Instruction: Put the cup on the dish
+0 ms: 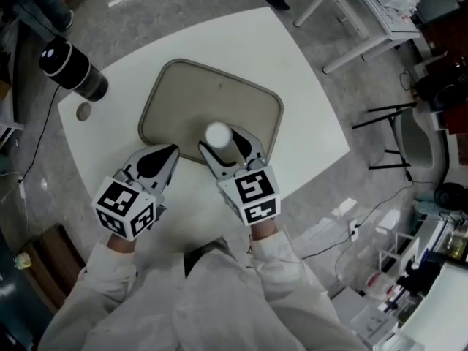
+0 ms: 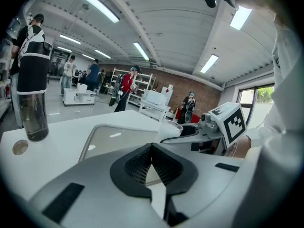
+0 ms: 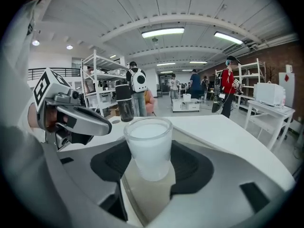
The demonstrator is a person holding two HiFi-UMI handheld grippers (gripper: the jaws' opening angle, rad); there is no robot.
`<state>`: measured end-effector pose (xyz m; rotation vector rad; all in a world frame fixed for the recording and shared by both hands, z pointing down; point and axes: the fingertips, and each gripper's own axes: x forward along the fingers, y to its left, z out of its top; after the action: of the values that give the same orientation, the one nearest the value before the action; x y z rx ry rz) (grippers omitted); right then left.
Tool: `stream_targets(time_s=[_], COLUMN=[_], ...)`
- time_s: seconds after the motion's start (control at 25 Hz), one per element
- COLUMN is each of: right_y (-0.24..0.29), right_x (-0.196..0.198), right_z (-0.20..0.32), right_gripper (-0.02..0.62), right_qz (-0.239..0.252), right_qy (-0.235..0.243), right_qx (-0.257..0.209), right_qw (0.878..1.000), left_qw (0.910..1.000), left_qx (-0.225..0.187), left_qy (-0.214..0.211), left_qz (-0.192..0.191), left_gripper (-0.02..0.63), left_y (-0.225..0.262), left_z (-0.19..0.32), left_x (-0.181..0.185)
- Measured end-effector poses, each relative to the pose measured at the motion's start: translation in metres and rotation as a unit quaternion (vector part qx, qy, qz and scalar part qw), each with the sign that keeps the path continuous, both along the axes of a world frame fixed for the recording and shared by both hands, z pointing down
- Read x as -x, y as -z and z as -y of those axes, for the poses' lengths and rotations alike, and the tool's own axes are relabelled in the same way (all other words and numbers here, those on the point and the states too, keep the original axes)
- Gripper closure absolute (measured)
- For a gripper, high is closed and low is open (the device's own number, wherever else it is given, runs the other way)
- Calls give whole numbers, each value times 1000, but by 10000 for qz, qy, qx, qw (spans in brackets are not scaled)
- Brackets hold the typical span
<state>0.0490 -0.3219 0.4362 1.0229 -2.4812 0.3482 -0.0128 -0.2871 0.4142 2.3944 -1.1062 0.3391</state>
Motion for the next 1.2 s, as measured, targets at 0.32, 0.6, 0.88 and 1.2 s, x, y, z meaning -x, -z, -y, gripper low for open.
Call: stream_targets(time_s=[0.32, 0.6, 0.88, 1.2], right_y=[-20, -42, -58, -63], right_x=[2, 5, 9, 15], right_z=[34, 47, 60, 67], right_gripper=[334, 335, 336, 334], right_qz=[-177, -174, -77, -61], right_qy=[-70, -185, -363, -333], right_qx=[-35, 78, 148, 49], right_qw=[9998, 9996, 9992, 9994], left_qw=[9999, 9996, 9991, 9993], left_qx=[109, 233, 383, 361], left_qy=[-46, -30, -59, -28], left_qz=[-14, -149, -153, -136], left_gripper=[597, 598, 597, 598], left_y=[-16, -33, -52, -55], left_z=[29, 40, 48, 49], left_x=[7, 5, 6, 7])
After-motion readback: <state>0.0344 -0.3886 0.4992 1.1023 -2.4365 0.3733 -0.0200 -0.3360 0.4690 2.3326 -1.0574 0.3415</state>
